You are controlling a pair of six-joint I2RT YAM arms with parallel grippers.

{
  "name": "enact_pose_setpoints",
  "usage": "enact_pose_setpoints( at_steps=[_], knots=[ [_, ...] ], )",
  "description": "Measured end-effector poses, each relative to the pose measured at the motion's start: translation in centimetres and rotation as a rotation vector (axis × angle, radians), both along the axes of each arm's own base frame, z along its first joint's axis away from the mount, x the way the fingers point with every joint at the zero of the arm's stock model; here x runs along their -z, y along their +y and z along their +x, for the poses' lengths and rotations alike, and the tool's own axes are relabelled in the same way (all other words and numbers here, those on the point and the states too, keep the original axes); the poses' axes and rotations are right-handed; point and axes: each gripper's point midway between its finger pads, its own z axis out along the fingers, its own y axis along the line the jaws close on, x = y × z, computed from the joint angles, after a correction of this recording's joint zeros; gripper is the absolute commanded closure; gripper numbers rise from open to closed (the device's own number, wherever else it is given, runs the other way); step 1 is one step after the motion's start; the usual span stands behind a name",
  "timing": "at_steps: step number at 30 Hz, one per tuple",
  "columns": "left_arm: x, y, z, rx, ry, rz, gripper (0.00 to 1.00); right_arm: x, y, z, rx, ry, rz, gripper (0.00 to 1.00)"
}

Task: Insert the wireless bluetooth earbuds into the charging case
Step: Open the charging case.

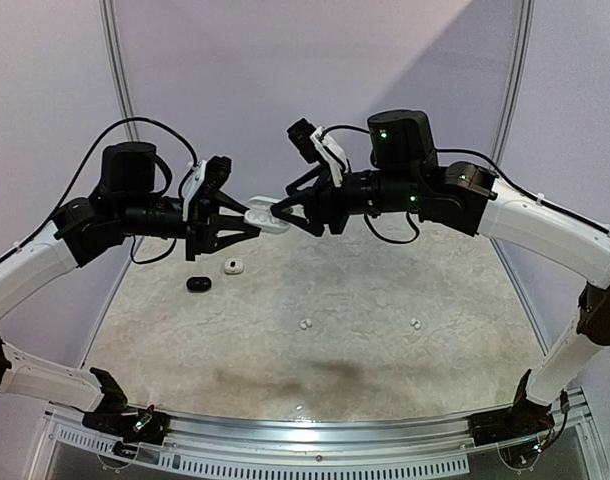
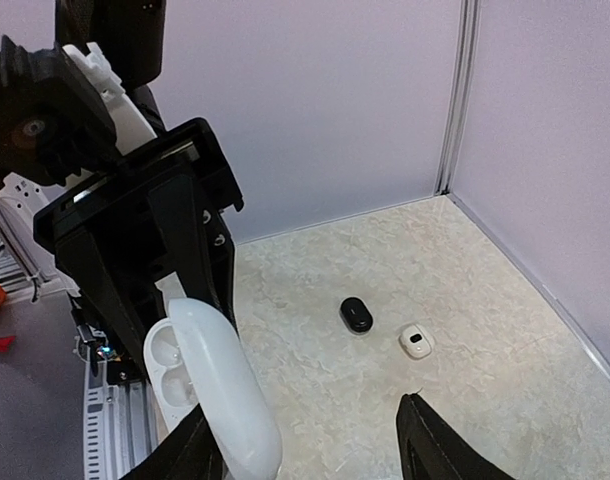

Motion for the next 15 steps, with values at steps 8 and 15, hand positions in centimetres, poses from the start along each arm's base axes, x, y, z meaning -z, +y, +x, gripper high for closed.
enact_pose_setpoints(
  at_steps=[8,15],
  knots=[
    [2.0,-0.2,-0.1,-0.020,0.206,-0.045,1.00,2.2,0.1,0.6,-0.030,0.175,-0.008,0.39],
    [4.0,-0.5,0.0,-0.032,0.341,-0.069,1.00,3.2,0.6,0.5,-0.084,0.294,0.016,0.36]
  ],
)
